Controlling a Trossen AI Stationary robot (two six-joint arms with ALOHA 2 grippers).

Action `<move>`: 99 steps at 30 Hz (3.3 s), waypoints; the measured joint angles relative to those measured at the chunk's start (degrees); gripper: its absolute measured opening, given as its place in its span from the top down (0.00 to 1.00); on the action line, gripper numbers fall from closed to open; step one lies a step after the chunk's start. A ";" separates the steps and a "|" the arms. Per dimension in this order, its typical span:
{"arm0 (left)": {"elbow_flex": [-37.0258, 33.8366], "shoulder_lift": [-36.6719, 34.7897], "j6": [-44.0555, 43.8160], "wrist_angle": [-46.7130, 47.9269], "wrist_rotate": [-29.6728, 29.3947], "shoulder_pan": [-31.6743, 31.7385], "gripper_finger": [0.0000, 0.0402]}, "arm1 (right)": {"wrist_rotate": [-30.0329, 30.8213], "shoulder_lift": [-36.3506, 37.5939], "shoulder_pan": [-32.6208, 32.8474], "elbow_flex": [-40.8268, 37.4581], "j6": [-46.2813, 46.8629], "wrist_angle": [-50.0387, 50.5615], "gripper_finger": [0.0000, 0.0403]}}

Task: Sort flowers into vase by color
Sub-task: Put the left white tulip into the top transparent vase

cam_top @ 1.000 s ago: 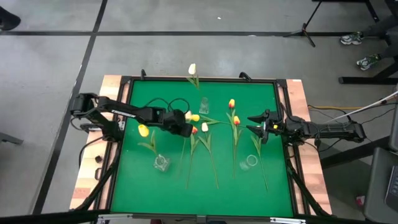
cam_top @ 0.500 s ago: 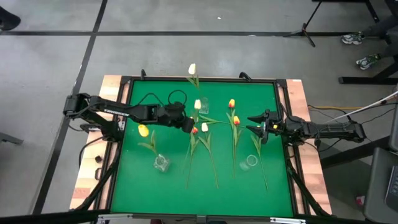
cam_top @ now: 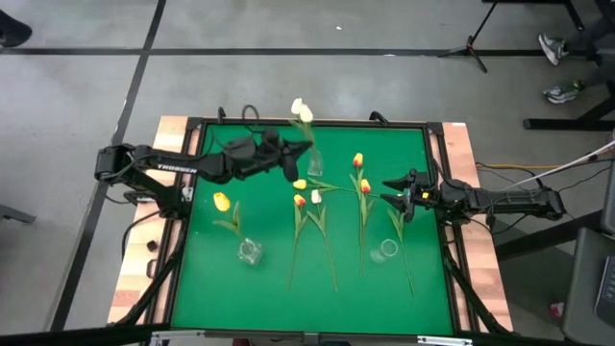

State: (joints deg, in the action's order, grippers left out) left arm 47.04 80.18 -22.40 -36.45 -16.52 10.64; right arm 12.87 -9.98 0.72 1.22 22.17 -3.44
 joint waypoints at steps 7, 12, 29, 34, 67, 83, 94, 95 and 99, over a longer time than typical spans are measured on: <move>-0.01 0.00 15.83 -10.23 -1.00 1.63 1.00 | 0.31 0.00 0.01 0.01 0.09 0.05 0.37; 0.01 0.02 25.83 -10.52 -2.50 1.62 1.00 | 1.37 0.00 0.00 -0.01 0.09 0.09 0.37; -0.01 0.60 25.75 -10.78 -0.55 4.89 1.00 | 1.69 0.00 0.01 -0.01 0.50 0.09 0.37; -0.01 2.52 24.06 -10.98 -0.10 5.25 1.00 | 1.69 0.00 0.01 0.00 0.50 0.09 0.37; -0.03 5.05 14.91 -5.29 -0.43 8.74 0.74 | 1.70 -0.02 0.00 0.00 0.48 0.18 0.37; -0.05 3.99 10.52 1.56 -0.50 8.73 0.57 | 1.75 -0.01 0.01 -0.01 1.98 0.08 0.37; -0.06 -4.99 10.48 12.60 -0.52 8.67 0.57 | 3.65 -0.02 -0.01 0.01 4.63 -7.76 0.37; -0.06 -5.60 10.48 13.72 -0.52 8.67 0.57 | 4.18 -0.02 0.01 0.18 4.61 -7.99 0.37; -0.06 -6.43 9.56 14.60 -0.52 8.67 0.57 | 6.13 -0.02 0.00 2.06 4.02 -6.84 0.37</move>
State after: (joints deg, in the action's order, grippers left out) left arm 46.98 73.75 -12.84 -21.85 -17.04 19.31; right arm 19.00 -10.00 0.72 3.29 26.20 -10.28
